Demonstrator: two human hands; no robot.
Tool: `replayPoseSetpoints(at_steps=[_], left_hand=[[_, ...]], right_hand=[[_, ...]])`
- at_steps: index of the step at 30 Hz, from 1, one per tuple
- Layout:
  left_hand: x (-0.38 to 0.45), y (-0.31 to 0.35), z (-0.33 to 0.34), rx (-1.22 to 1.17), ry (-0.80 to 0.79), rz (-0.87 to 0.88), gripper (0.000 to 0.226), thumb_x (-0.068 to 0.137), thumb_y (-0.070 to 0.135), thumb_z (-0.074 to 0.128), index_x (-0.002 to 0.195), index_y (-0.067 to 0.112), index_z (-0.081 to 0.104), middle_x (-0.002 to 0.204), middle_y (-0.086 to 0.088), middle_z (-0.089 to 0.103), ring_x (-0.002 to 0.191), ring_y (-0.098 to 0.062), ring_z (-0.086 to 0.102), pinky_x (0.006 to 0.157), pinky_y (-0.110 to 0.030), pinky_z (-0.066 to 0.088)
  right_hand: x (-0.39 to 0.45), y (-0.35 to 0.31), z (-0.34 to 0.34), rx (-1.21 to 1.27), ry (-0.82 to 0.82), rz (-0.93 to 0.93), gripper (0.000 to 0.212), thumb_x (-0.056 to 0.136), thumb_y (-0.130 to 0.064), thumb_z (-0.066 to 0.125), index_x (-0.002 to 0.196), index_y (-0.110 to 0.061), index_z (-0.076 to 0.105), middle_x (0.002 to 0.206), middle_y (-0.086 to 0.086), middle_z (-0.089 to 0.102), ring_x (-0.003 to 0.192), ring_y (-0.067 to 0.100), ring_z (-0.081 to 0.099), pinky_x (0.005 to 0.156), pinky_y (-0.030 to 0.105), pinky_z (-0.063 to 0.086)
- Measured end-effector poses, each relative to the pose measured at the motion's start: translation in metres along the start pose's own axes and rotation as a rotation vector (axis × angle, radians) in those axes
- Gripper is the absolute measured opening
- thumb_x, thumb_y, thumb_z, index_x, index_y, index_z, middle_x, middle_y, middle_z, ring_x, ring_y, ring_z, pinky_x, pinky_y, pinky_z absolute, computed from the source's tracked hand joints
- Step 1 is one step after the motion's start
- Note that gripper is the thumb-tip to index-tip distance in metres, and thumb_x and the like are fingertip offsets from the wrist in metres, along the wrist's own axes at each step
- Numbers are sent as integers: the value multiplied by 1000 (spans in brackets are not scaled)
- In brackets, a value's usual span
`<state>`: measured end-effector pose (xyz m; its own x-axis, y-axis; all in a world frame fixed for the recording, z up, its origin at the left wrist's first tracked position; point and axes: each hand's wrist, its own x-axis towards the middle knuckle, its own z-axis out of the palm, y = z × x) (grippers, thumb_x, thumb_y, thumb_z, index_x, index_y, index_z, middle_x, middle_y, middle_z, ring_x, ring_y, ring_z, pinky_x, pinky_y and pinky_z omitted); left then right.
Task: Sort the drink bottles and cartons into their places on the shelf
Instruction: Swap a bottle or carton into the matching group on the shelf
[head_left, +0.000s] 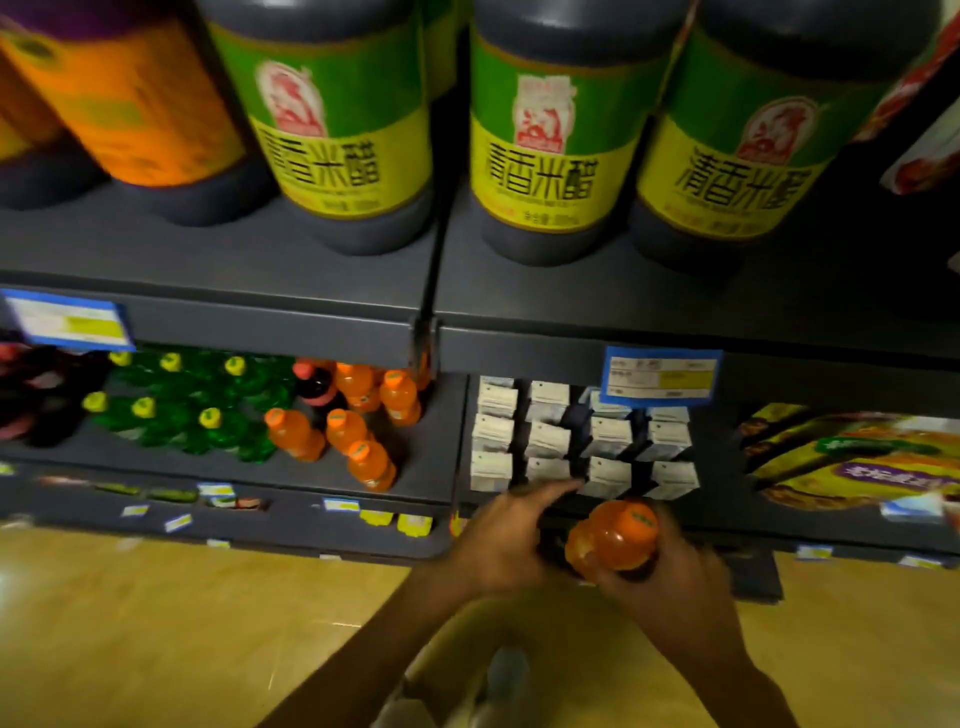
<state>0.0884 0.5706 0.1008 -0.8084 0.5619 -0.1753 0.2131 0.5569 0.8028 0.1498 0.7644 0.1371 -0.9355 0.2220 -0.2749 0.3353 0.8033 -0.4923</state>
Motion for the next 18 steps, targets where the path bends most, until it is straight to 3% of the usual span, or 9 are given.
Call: replayPoseSetpoints(at_steps=[4,9,13,16,18], left_hand=[[-57,1,-1,-40,202,-114,75,64,49,64,134,46,41,117,10,72,106,-14,68,90,-31,55],[-107,-25,-43,-19,370,-152,74,63,54,73,131,45,44,112,17,72,99,-1,68,85,-27,57],[-148,-70,-84,-19,442,-194,69,60,56,75,124,40,52,104,15,74,94,-6,70,79,-27,57],[-190,-125,-133,-81,538,-304,66,52,51,80,114,35,61,92,13,75,86,-6,71,74,-31,59],[-227,-170,-171,-115,590,-363,65,49,49,79,109,32,64,86,9,75,82,-10,72,72,-35,60]], right_hand=[[-20,-53,17,28,-164,-98,86,59,-76,67,133,-45,36,118,-7,66,109,23,59,93,34,49],[-41,-117,34,34,-225,-207,86,61,-76,65,136,-45,36,119,-13,65,112,13,59,94,29,48],[-50,-176,69,20,-325,-260,89,64,-70,67,140,-55,24,129,-16,58,122,12,53,99,26,44],[-46,-227,103,161,-374,-325,73,67,-46,70,131,-62,38,121,-33,60,116,-10,54,102,19,45],[-31,-256,136,243,-194,-306,55,73,-21,73,116,-51,55,106,-32,65,104,-15,59,95,18,50]])
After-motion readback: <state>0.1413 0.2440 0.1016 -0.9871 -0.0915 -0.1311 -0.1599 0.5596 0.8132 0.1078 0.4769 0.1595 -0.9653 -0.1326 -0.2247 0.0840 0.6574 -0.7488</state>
